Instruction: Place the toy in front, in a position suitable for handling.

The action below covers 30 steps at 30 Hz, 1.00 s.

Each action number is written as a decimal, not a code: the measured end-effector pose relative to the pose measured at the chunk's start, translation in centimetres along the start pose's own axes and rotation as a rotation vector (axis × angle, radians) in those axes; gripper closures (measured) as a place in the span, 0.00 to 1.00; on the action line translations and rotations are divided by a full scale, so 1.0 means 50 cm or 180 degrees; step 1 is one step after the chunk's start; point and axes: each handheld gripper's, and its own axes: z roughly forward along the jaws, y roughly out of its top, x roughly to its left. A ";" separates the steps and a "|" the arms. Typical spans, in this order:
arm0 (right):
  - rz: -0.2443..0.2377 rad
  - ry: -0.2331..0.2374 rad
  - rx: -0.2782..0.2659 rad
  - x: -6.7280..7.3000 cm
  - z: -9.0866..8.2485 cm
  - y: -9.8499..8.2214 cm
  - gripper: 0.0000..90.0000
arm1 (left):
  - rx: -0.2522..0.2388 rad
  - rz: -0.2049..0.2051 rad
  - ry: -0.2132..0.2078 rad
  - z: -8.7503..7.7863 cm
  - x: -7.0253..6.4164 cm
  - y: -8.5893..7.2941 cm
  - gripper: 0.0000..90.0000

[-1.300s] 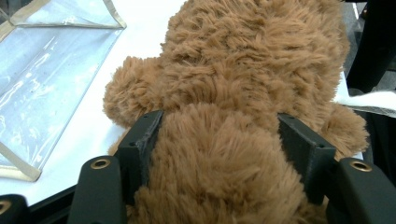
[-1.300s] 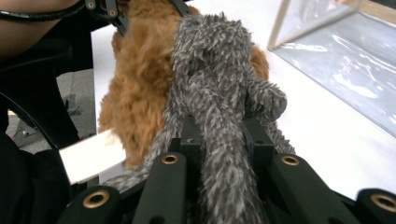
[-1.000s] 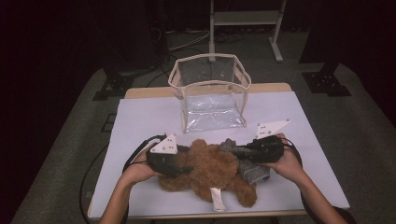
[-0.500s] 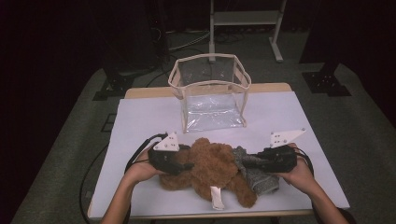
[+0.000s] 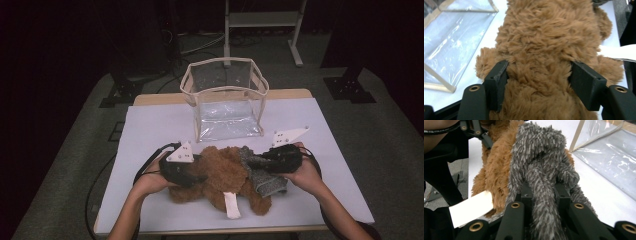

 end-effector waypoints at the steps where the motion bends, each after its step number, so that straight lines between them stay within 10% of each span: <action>1: 0.0026 0.0013 -0.0003 0.001 0.000 -0.006 0.82 | -0.0007 -0.0018 0.0014 0.002 0.000 0.000 0.38; 11: 0.0161 0.0026 0.0259 0.017 0.002 -0.079 0.82 | 0.0009 -0.0104 0.0057 0.007 0.002 0.003 0.38; 30: 0.0048 0.0007 0.0056 0.025 -0.019 -0.052 0.82 | 0.0024 -0.0077 0.0005 0.007 -0.003 0.004 0.39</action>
